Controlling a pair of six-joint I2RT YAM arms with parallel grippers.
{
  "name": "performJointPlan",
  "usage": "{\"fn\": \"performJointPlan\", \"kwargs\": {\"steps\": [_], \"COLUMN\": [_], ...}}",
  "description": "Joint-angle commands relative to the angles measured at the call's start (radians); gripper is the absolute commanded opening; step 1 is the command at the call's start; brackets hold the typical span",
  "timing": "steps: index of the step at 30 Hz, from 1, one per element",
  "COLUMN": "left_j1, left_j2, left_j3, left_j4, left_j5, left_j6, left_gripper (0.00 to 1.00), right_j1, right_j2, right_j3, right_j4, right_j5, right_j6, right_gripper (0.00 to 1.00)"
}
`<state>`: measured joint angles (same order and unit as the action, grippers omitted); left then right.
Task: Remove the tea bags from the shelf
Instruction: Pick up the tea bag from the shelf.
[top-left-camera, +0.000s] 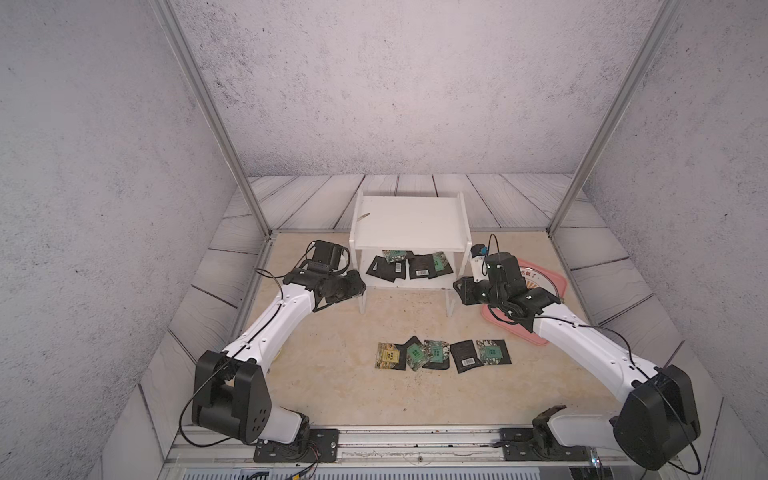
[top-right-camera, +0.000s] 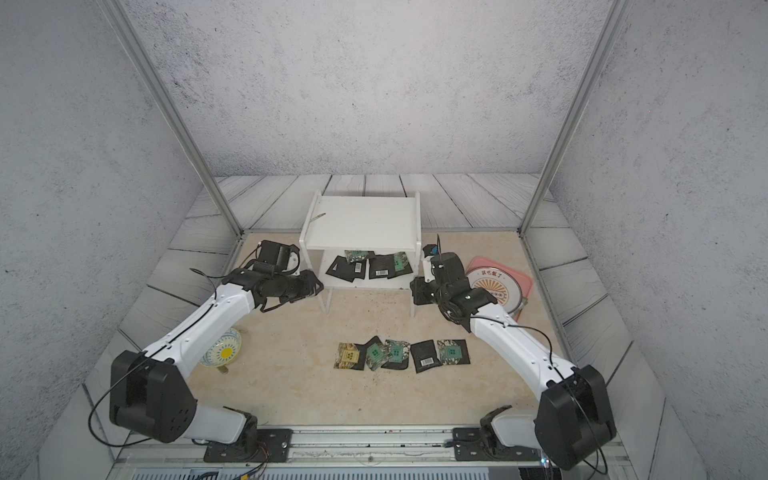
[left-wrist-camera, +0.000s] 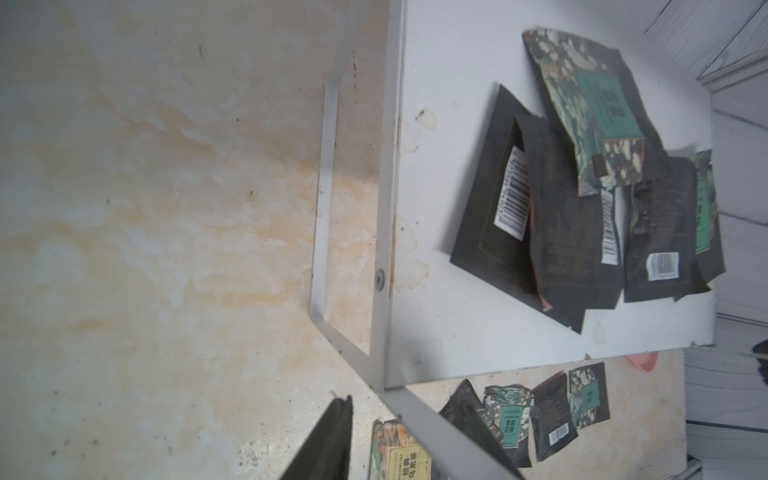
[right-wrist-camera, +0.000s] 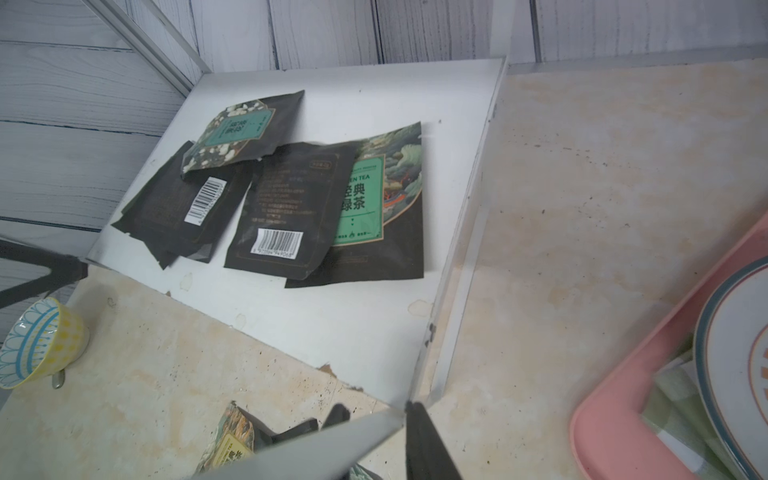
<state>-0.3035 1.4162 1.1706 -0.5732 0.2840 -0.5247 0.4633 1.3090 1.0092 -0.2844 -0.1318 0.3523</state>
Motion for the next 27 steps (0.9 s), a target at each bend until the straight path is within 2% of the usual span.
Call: {"fn": "performJointPlan", "kwargs": {"steps": [1, 7, 14, 17, 23, 27], "left_j1": [0.006, -0.005, -0.113, -0.155, -0.169, -0.27], "left_j2": [-0.094, -0.236, -0.369, -0.383, -0.373, -0.329], "left_j3": [-0.029, -0.084, -0.137, -0.134, -0.13, -0.103], "left_j4": [-0.024, -0.051, -0.011, -0.011, 0.013, 0.018], "left_j5": [-0.003, 0.017, -0.045, -0.098, -0.092, -0.184], "left_j6": [-0.01, -0.027, -0.015, -0.006, -0.008, 0.021], "left_gripper": [0.47, 0.49, 0.57, 0.6, 0.64, 0.65], "right_j1": [-0.004, -0.003, -0.003, -0.004, -0.004, -0.003], "right_j2": [0.01, 0.001, -0.005, -0.006, -0.01, -0.006], "right_j3": [0.02, 0.008, -0.003, -0.001, 0.0, 0.001], "right_j4": [-0.009, -0.008, -0.003, -0.003, -0.003, -0.003], "right_j5": [-0.041, -0.049, -0.055, -0.058, -0.061, -0.064], "right_j6": [-0.014, -0.015, -0.01, -0.012, -0.016, -0.019], "right_gripper": [0.28, 0.28, 0.28, 0.29, 0.29, 0.29]}}
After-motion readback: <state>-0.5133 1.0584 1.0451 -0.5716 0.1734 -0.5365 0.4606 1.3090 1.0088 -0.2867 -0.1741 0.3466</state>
